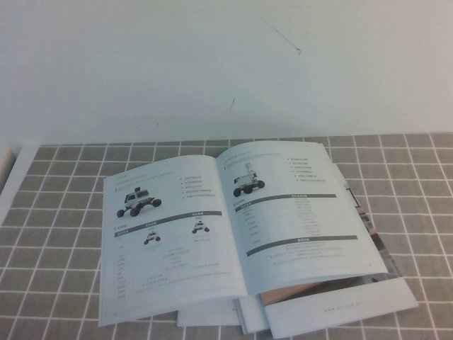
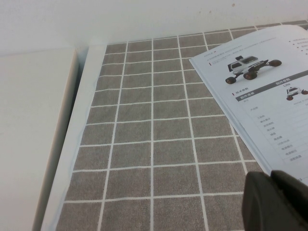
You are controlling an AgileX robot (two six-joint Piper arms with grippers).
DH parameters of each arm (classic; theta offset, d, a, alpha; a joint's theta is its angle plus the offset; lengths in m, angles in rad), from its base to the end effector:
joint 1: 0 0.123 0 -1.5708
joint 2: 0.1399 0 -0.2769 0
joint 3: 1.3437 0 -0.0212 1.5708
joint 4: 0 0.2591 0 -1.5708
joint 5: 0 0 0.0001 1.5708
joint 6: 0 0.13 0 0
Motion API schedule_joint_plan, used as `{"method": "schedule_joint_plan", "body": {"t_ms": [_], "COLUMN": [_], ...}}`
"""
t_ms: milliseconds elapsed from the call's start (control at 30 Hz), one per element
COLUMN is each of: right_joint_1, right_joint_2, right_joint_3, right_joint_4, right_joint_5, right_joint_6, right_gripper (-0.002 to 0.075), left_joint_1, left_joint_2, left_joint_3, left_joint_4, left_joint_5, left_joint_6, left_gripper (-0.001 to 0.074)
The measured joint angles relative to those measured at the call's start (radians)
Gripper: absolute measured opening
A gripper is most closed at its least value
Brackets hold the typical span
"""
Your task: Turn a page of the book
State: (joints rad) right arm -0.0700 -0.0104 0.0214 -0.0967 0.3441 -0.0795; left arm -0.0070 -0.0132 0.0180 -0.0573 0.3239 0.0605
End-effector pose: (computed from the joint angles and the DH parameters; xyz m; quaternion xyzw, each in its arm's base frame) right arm 0.1069 -0.0118 0.1653 -0.0301 0.7941 -0.0857 0.6009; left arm 0.1080 -0.0031 0.1693 0.0108 0.7869 -0.0074 0.6169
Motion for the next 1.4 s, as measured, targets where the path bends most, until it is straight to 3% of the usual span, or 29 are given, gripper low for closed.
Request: {"method": "schedule_joint_plan", "body": {"t_ms": [1400], "right_joint_1": [0.000], "right_joint_2": [0.000], "right_joint_3": [0.000], "right_joint_4": [0.000], "right_joint_5": [0.000], "right_joint_6": [0.000], "right_gripper": [-0.0003], "left_joint_1": [0.000], "left_joint_2": [0.000], "left_joint_3": [-0.002], "left_joint_4": [0.033], "left_joint_5": [0.003], "left_joint_6": [-0.002], "left_gripper": [-0.0004]}}
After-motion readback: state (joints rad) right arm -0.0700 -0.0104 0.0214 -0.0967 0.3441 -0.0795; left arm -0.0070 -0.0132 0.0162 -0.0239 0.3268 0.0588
